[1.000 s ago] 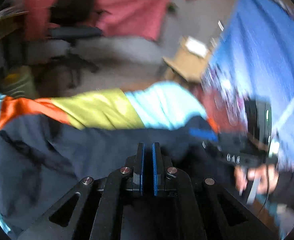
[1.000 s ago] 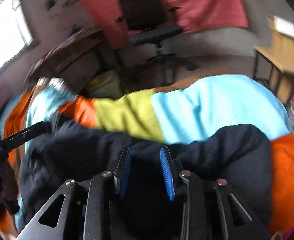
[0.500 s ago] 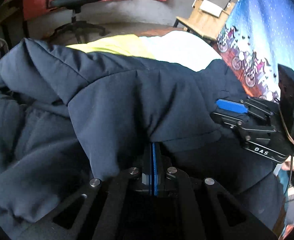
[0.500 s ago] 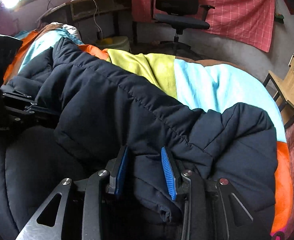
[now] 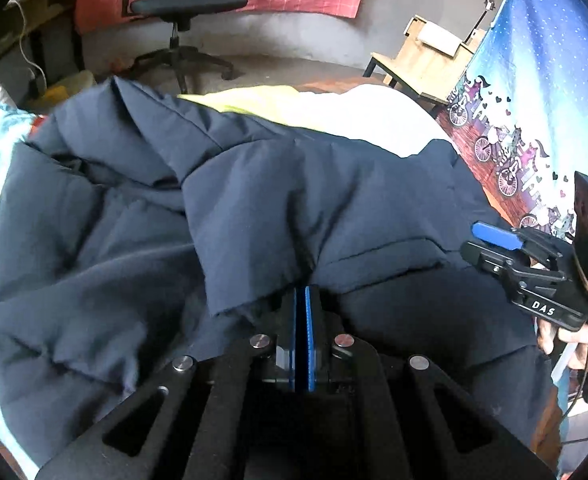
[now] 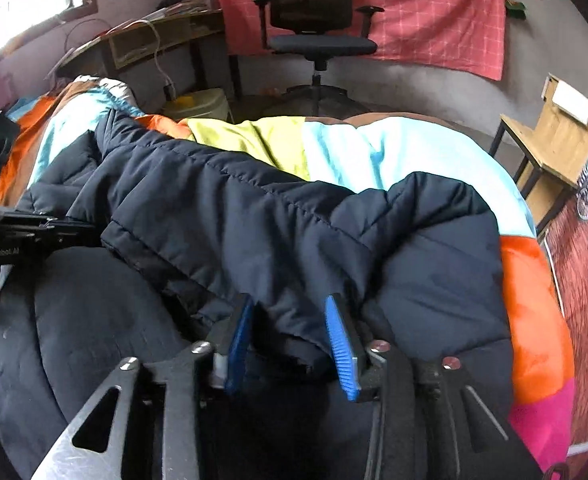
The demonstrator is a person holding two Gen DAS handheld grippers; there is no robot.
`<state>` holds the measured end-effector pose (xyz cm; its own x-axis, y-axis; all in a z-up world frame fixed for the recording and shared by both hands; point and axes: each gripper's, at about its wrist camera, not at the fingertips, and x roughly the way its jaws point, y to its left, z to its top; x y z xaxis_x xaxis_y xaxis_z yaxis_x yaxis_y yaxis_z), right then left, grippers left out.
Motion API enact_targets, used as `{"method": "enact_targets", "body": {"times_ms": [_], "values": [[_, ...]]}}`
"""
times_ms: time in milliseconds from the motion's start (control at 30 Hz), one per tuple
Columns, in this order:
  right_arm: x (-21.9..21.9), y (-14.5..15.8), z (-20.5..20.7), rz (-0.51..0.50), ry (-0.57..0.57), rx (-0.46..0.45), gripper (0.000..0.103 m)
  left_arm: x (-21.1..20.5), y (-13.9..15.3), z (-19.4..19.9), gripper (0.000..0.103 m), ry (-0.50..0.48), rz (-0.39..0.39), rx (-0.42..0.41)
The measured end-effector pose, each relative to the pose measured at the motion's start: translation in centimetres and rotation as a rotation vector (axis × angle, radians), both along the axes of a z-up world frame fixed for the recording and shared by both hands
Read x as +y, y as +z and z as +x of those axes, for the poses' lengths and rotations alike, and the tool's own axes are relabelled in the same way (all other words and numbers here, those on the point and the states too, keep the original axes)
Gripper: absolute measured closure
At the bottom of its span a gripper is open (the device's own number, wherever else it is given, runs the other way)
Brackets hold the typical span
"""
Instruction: Fold large clothes
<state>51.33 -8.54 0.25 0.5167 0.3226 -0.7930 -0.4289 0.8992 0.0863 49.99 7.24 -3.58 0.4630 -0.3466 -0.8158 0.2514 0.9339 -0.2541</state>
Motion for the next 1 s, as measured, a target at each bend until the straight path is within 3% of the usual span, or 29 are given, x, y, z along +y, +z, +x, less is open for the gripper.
{"method": "enact_targets", "body": {"times_ms": [67, 200, 267, 333, 400, 667, 1000], "values": [[-0.7, 0.4, -0.3, 0.003, -0.034, 0.014, 0.04, 0.7, 0.5, -0.5, 0.099, 0.021, -0.012, -0.014], [-2.9, 0.6, -0.6, 0.079, -0.1, 0.073, 0.04, 1.7, 1.8, -2.1, 0.097, 0.072, -0.035, -0.052], [-3.7, 1.2, -1.3, 0.092, -0.124, 0.067, 0.04, 2.0, 2.4, -3.0, 0.085, 0.082, -0.038, -0.077], [-4.2, 2.2, -2.3, 0.108, -0.147, 0.046, 0.035, 2.0, 3.4, -4.3, 0.055, 0.1, -0.035, -0.115], [-4.3, 3.6, -3.5, 0.132, -0.157, 0.012, 0.025, 1.8, 4.4, -5.4, 0.04, 0.119, -0.049, -0.155], [-3.6, 8.6, -8.4, 0.15, -0.213, -0.113, 0.0, 0.8, 8.8, -10.1, 0.008, 0.166, -0.048, -0.233], [-2.3, 13.1, -17.5, 0.124, -0.184, -0.19, 0.0, -0.9, 12.2, -18.7, 0.002, 0.128, -0.004, -0.352]]}}
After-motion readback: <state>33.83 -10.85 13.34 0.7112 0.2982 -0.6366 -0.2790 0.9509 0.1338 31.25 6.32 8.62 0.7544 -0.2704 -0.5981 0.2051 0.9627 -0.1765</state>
